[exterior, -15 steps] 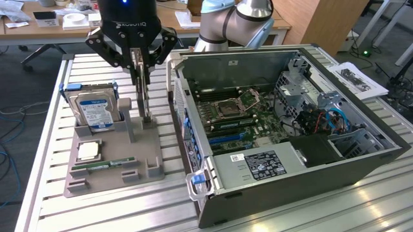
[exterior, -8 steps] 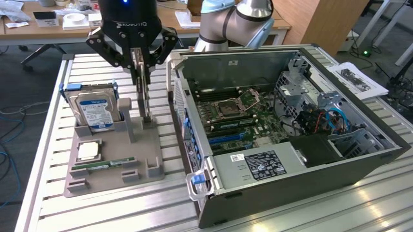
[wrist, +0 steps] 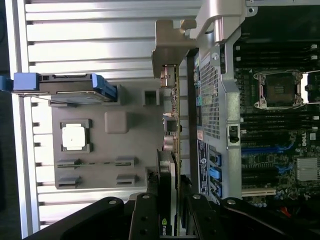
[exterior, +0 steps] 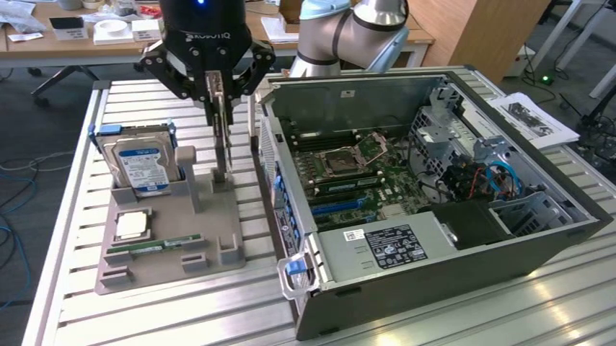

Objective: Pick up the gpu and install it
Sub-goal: 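Pick up the gpu and move the gpu toward the slot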

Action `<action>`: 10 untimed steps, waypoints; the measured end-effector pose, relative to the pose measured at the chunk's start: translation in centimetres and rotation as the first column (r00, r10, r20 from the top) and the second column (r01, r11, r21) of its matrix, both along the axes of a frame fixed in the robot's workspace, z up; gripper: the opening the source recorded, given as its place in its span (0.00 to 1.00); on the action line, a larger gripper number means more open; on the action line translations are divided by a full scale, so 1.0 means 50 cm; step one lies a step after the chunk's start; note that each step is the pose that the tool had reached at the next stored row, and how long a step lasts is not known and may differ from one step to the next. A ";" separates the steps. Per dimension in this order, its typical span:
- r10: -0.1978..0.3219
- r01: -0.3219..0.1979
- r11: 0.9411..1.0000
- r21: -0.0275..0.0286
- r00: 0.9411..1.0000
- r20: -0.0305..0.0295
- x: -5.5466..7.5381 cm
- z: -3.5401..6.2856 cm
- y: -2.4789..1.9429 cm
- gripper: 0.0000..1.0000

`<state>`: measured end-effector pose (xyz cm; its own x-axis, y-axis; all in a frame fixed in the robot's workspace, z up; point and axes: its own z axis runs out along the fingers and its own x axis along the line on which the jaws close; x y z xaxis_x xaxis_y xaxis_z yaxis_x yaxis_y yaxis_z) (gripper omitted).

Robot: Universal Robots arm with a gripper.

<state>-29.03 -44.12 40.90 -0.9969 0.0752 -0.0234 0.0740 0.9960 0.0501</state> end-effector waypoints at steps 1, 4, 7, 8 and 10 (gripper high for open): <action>0.000 0.000 1.000 0.000 1.000 0.000 0.004 0.000 0.0001 0.27; 0.000 0.000 1.000 0.000 1.000 0.000 0.018 0.000 0.0007 0.27; 0.000 0.000 1.000 0.000 1.000 0.000 0.036 0.000 0.0011 0.27; 0.000 0.000 1.000 0.000 1.000 0.000 0.043 0.000 0.0012 0.27; 0.000 0.000 1.000 0.000 1.000 0.000 0.056 0.000 0.0013 0.27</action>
